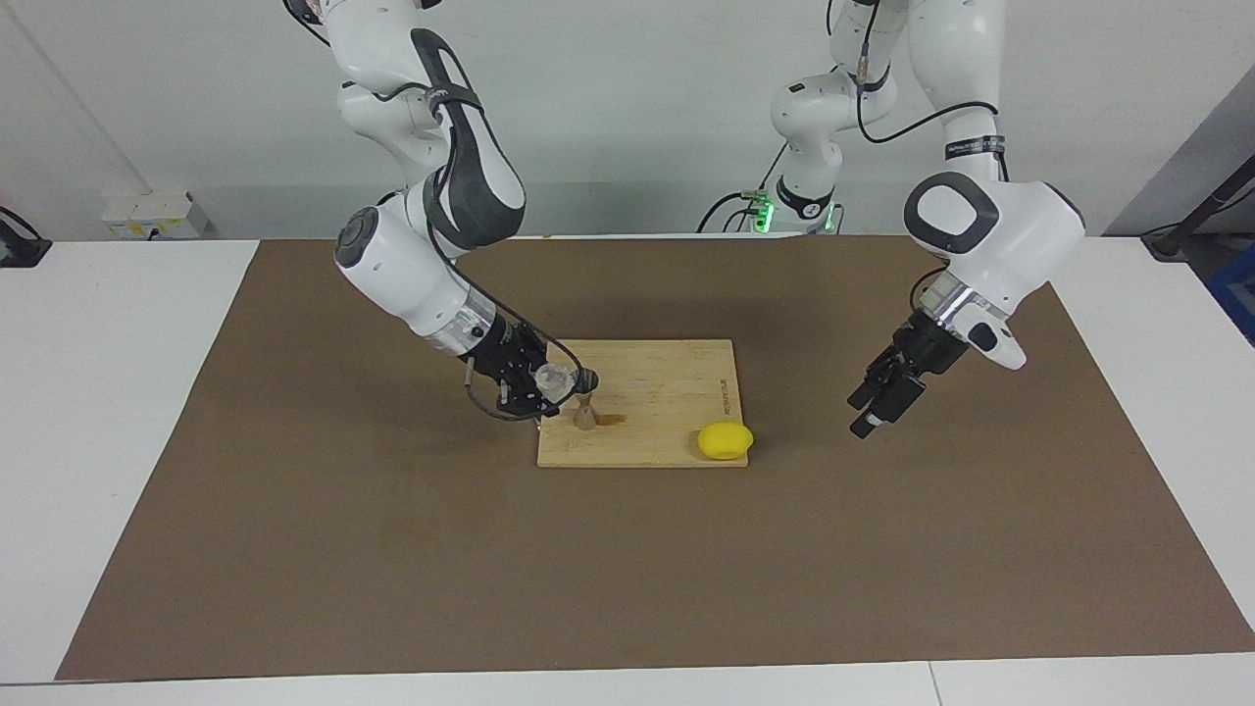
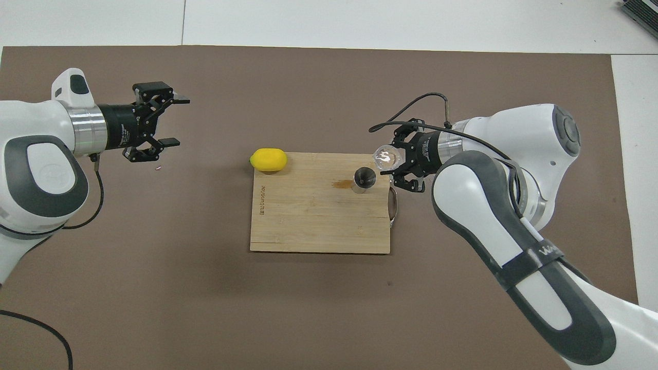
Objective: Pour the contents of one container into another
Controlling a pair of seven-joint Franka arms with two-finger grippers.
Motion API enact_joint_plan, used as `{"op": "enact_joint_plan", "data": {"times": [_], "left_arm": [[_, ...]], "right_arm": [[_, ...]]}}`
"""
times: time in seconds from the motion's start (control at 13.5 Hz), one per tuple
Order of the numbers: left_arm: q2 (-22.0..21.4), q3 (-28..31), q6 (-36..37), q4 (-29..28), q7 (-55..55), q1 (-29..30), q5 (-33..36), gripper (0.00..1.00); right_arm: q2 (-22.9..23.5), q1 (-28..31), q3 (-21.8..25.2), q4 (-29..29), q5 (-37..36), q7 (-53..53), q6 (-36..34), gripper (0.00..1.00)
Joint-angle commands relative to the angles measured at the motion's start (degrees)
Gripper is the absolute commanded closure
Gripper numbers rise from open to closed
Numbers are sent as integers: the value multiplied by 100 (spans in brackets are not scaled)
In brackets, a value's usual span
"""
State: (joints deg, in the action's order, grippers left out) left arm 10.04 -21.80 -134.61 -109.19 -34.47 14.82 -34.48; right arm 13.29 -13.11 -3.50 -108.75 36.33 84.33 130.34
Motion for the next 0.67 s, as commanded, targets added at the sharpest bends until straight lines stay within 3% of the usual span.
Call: {"op": "enact_joint_plan", "data": {"times": [0.0, 0.15, 0.44, 0.59], "left_arm": [[278, 1, 915, 721, 107, 311, 1368, 0], [209, 1, 1732, 925, 377, 495, 2223, 0], [-405, 36, 2797, 996, 2194, 979, 2393, 0], [-809, 80, 3106, 1005, 2462, 936, 2979, 0]], "right_arm": [[42, -104, 7, 82, -231, 101, -35, 100], [34, -122, -2, 82, -590, 110, -53, 100], [25, -289, 7, 82, -1100, 118, -62, 100], [25, -481, 24, 91, -1600, 127, -96, 100]]}}
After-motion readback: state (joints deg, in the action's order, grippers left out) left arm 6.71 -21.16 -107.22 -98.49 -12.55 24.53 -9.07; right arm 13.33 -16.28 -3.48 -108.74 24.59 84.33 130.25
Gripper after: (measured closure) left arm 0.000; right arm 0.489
